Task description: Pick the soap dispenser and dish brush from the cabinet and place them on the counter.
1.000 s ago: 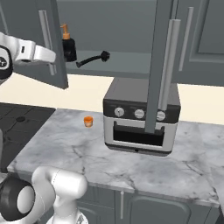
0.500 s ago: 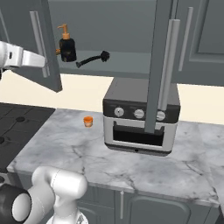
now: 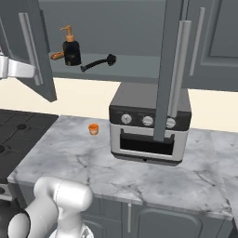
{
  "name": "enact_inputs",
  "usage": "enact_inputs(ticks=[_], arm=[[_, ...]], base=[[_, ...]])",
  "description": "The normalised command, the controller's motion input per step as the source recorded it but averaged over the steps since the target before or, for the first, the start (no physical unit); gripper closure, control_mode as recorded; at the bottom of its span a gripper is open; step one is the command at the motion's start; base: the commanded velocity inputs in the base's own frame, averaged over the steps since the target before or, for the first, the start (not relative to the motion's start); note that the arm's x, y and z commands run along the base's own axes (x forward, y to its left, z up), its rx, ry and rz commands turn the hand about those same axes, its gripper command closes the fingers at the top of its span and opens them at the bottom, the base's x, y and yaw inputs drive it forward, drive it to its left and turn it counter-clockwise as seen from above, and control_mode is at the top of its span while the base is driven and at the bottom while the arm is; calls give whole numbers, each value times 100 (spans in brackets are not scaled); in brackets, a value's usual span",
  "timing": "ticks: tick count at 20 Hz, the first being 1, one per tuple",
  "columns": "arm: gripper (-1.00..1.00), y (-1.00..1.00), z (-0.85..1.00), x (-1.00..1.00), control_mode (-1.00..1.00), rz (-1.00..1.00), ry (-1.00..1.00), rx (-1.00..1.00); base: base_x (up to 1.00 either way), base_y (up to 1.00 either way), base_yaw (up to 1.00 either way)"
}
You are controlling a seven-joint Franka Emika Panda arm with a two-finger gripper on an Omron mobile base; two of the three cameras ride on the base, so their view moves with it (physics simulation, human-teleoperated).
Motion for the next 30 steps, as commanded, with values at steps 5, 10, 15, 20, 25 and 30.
enact_inputs(ticks=[5,10,15,20,25,30], arm=[[100,36,-3,-44,-100,-3,-4,0],[100,40,-5,-42,-100,-2,-3,-1],[100,40,-11,-24,-100,-4,0,-2],[100,36,-11,-20,-100,-5,0,-1],[-100,17,-9,-20,-100,-5,-1,0],[-100,1,0,-18,-100,0,-1,0]], base=[[0,0,0],[0,0,0],[0,0,0],[0,0,0],[0,0,0],[0,0,0]])
